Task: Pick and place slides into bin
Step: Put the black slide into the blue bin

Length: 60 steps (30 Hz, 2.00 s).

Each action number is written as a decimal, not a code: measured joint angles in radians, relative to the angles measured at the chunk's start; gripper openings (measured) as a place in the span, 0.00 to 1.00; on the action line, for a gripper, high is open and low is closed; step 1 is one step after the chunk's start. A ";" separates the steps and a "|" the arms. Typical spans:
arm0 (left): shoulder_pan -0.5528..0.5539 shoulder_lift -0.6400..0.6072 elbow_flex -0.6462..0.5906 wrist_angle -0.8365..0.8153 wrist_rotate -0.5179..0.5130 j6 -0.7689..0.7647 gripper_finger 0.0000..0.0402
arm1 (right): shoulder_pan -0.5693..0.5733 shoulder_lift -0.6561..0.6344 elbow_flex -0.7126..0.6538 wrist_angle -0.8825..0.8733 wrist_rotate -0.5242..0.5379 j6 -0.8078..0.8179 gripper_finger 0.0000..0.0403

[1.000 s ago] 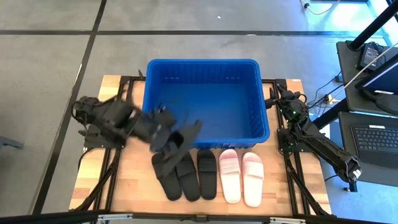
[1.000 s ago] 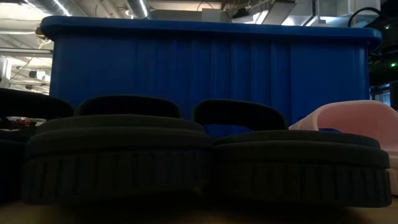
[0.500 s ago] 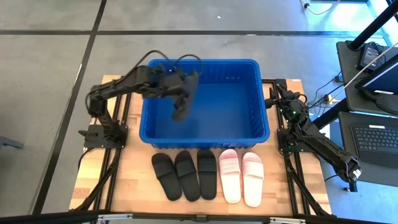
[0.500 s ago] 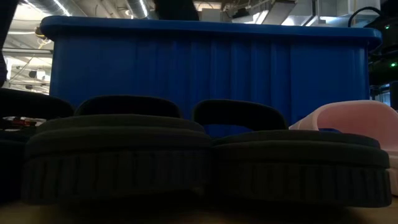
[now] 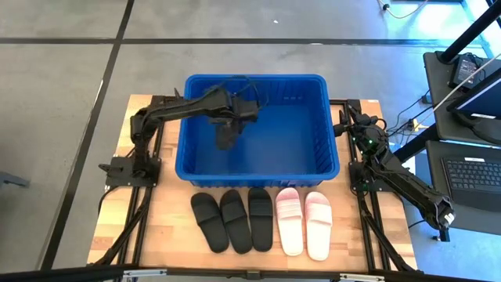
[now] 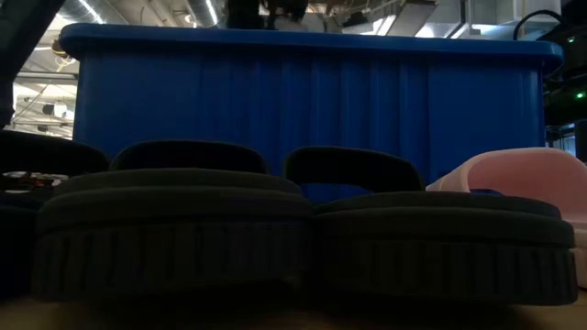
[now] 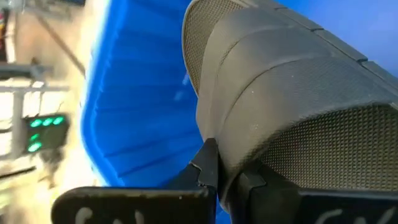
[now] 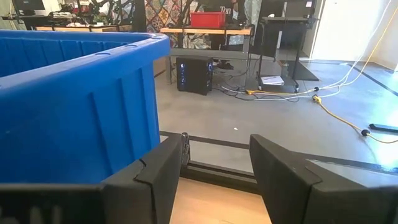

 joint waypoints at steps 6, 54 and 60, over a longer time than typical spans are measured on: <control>0.052 -0.011 -0.147 0.000 -0.037 -0.004 0.01 | 0.000 0.000 0.000 0.000 0.000 0.000 0.48; 0.277 -0.002 -0.582 0.506 -0.030 0.284 0.06 | 0.000 0.000 0.000 0.000 0.000 0.024 0.48; 0.277 -0.002 -0.582 0.505 -0.029 0.269 0.14 | 0.000 0.000 0.000 0.000 0.000 0.024 0.48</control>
